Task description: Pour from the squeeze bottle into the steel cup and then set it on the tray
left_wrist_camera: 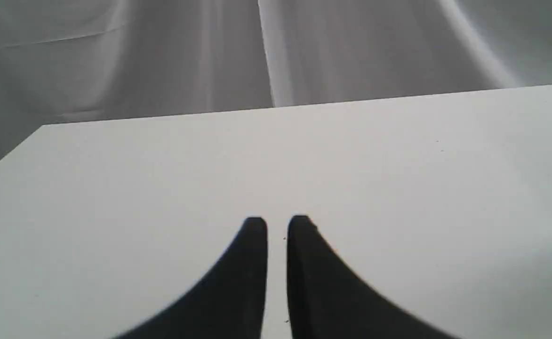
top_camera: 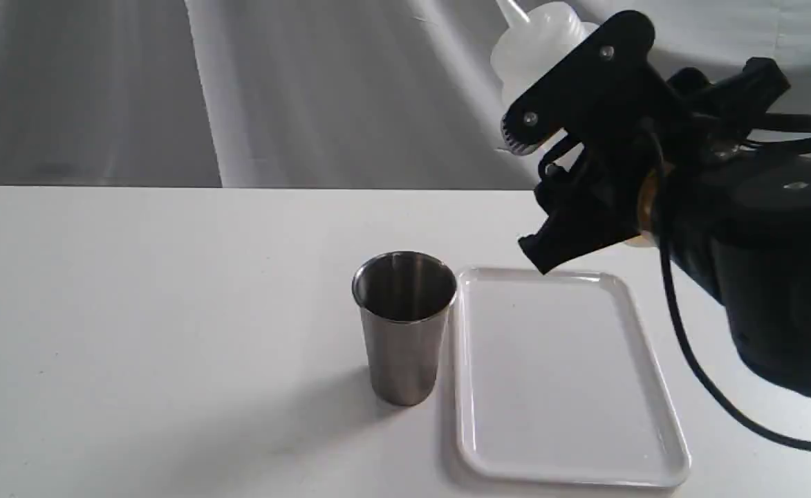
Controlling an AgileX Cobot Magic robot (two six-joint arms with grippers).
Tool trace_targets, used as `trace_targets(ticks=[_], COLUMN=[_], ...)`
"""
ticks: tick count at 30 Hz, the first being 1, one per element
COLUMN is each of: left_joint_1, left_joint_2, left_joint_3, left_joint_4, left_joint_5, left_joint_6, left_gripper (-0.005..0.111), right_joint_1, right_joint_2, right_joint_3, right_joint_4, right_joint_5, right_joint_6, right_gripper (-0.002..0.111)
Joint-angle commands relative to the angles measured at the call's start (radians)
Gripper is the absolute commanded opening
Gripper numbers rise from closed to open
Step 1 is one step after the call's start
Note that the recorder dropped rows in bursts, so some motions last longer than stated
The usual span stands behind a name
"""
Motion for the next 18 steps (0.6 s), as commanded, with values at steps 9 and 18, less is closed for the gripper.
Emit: trace_targets(ticks=[9, 18], left_joint_1=[-0.002, -0.002], left_joint_2=[-0.005, -0.005], left_joint_3=[0.004, 0.004], left_joint_4=[0.002, 0.002], left_joint_5=[-0.007, -0.007], left_joint_6=[-0.002, -0.002], left_gripper=[0.008, 0.008], right_joint_1=[-0.001, -0.001], right_joint_2=[0.160, 0.265], right_joint_3=[0.000, -0.006], right_joint_4=[-0.095, -0.095], right_joint_5=[0.153, 0.259], right_joint_6=[0.002, -0.072], right_gripper=[0.000, 0.000])
